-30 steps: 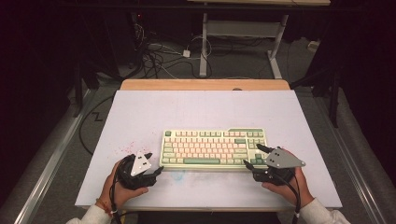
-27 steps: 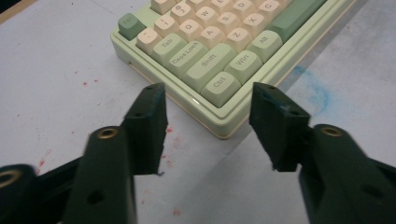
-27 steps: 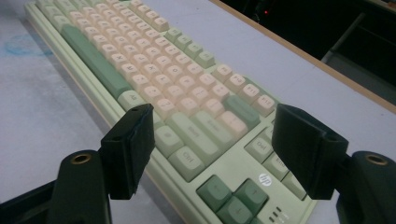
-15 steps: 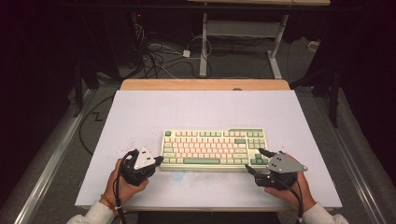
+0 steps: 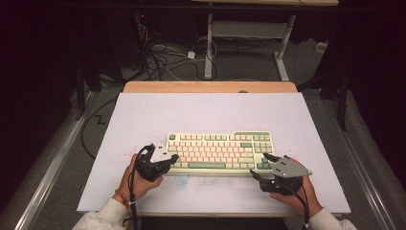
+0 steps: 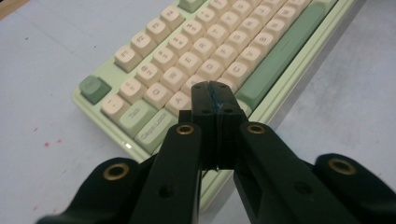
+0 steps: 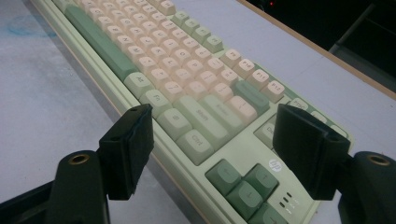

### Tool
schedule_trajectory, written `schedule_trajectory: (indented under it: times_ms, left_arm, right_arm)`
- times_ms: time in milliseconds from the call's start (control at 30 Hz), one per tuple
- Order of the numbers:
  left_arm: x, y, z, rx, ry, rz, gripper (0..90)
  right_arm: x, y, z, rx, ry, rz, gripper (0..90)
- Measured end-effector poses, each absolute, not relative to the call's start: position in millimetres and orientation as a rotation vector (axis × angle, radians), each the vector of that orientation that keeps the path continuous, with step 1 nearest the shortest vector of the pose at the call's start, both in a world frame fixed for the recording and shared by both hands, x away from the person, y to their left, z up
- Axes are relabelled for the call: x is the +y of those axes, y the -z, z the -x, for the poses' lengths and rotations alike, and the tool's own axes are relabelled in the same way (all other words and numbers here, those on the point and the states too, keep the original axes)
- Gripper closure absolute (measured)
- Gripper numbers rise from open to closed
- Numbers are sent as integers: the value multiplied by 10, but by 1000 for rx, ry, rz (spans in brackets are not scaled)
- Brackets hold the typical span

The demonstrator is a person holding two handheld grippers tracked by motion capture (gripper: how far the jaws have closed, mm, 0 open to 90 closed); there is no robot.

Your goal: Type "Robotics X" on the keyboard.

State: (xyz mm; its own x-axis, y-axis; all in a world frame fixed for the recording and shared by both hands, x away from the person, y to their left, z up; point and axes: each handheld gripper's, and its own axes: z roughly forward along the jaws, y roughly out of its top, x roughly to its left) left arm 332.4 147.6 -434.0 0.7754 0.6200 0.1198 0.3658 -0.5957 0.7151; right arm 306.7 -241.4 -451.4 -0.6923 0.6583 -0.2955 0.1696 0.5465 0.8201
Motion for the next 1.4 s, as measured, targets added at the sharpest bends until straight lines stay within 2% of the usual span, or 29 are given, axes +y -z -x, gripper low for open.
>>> schedule_trajectory:
  times_ms: [700,1400]
  left_arm:
    - [1035,4429,-3557,640,-413,-2348,872]
    - [921,4514,-3661,633,-404,-2394,864]
  right_arm:
    - [-2395,4534,-3063,2211,-1059,-644,292]
    - [-2389,4545,-3061,2225,-1054,-638,295]
